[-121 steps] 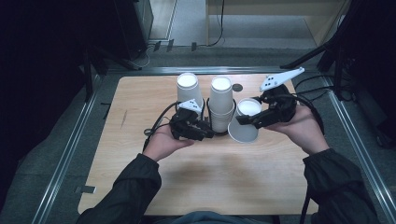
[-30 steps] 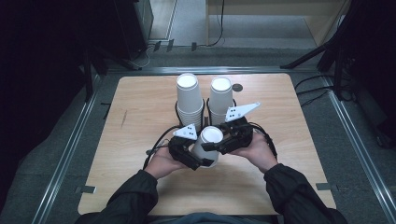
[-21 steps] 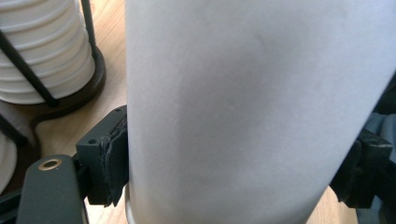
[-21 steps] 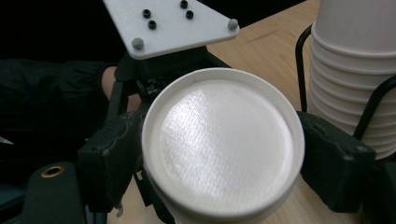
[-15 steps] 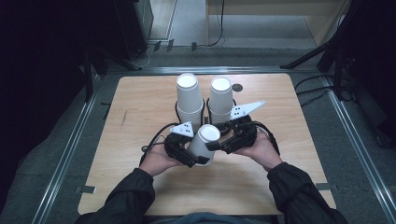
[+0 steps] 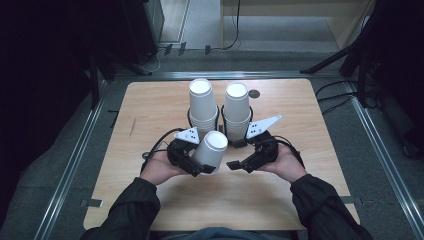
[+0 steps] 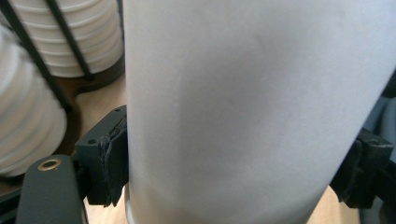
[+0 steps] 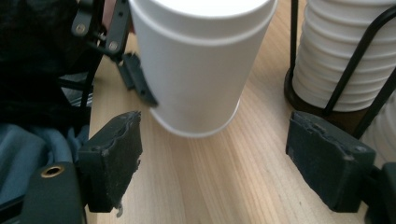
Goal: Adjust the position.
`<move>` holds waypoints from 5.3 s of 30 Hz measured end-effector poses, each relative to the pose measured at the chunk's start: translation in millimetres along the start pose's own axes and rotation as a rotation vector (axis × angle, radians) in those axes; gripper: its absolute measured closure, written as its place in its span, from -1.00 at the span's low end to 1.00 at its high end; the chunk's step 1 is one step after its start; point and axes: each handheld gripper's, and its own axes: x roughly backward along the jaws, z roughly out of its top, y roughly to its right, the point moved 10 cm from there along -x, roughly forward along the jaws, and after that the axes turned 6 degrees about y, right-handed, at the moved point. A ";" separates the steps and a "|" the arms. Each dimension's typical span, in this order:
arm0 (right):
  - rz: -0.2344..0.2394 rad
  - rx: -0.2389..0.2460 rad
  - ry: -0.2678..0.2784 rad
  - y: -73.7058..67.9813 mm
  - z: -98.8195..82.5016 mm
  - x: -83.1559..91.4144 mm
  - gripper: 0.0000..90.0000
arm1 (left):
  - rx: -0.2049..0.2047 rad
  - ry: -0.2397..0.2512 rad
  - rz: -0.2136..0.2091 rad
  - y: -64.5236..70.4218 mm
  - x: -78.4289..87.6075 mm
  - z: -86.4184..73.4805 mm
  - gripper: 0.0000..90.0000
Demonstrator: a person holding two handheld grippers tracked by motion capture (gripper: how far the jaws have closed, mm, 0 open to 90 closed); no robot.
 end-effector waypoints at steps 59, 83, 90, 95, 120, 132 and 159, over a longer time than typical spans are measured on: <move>0.062 0.059 -0.139 -10.5 -22.7 -29.5 -0.58 | -0.195 -0.396 -0.091 17.3 -41.4 -30.5 -0.66; 0.027 0.044 -0.079 -0.2 -13.1 -6.5 -0.46 | -0.101 -0.204 -0.044 1.9 -19.5 -11.8 -1.00; -0.020 0.027 -0.043 8.2 -10.0 5.3 -0.46 | -0.072 -0.140 -0.021 -3.6 -8.9 -4.7 -1.00; -0.032 0.029 -0.020 9.7 -8.1 14.0 -0.45 | -0.068 -0.082 -0.007 -4.6 -1.8 1.0 -1.00; -0.006 0.048 0.117 -6.1 19.9 26.1 -0.45 | -0.065 0.047 -0.044 9.9 -14.1 12.7 -1.00; 0.042 0.058 0.140 -16.1 24.8 15.4 -0.45 | -0.079 0.090 -0.055 14.8 -17.3 17.7 -1.00; -0.032 0.069 0.081 -2.8 10.1 21.5 -0.64 | -0.077 0.078 -0.005 -0.5 9.7 18.1 -0.77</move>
